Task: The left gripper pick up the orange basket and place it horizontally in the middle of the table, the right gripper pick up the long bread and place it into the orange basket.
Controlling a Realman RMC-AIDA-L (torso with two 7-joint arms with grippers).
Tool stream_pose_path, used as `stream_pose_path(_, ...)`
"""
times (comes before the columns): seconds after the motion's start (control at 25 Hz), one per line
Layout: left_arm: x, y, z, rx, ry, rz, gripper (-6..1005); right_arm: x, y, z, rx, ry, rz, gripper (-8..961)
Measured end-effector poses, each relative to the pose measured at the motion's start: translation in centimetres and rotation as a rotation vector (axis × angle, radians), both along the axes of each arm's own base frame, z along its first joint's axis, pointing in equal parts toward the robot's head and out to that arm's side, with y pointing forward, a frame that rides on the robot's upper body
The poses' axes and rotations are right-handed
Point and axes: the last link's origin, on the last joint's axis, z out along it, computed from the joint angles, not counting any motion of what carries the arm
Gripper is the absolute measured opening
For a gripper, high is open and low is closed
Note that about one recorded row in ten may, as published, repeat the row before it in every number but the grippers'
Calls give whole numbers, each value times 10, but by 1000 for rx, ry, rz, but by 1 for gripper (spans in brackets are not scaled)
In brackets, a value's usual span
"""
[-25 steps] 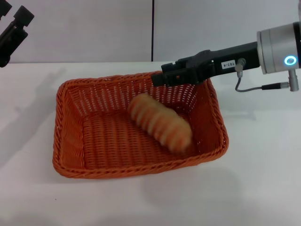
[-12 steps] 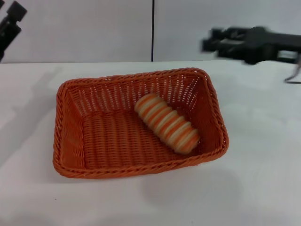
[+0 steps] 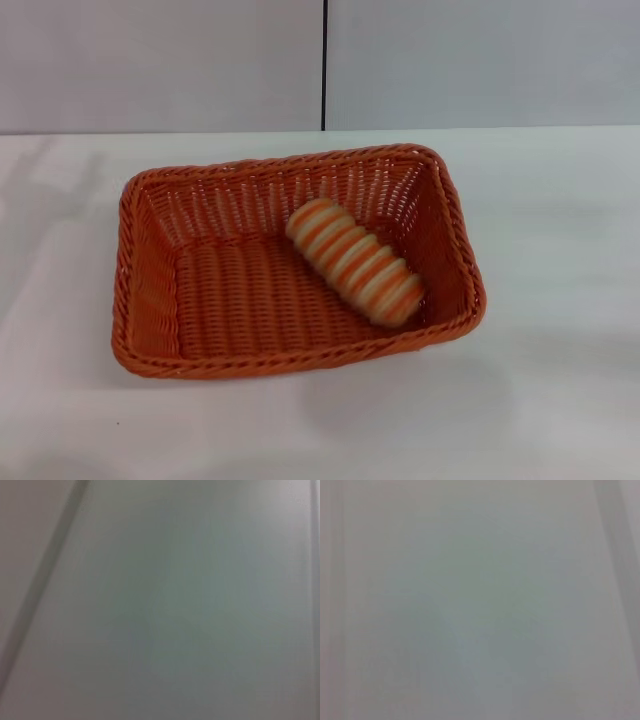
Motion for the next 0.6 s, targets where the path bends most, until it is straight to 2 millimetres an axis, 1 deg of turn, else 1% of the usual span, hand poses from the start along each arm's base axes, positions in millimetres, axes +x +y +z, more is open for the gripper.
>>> stream_pose_path(0.04,-5,-2,1,65,0,47,808,14,-13,4,138,7,-62,587)
stream_pose_path(0.08,-5,-2,1,65,0,47,808,14,-13,4,138,7,-62,587)
stream_pose_path(0.2,-9,-3,-1,120,8,98,808,29,-27,11,312,20,-152,587)
stream_pose_path(0.24,-11,-2,-3,168,32,138,808,35,-32,12,374,37,-191,587)
stream_pose_path(0.44,-9,1,-9,223,64,178,808,41,-39,14,439,41,-242,587)
stream_pose_path(0.6,-7,4,-10,225,68,182,808,43,-40,12,450,43,-259,587)
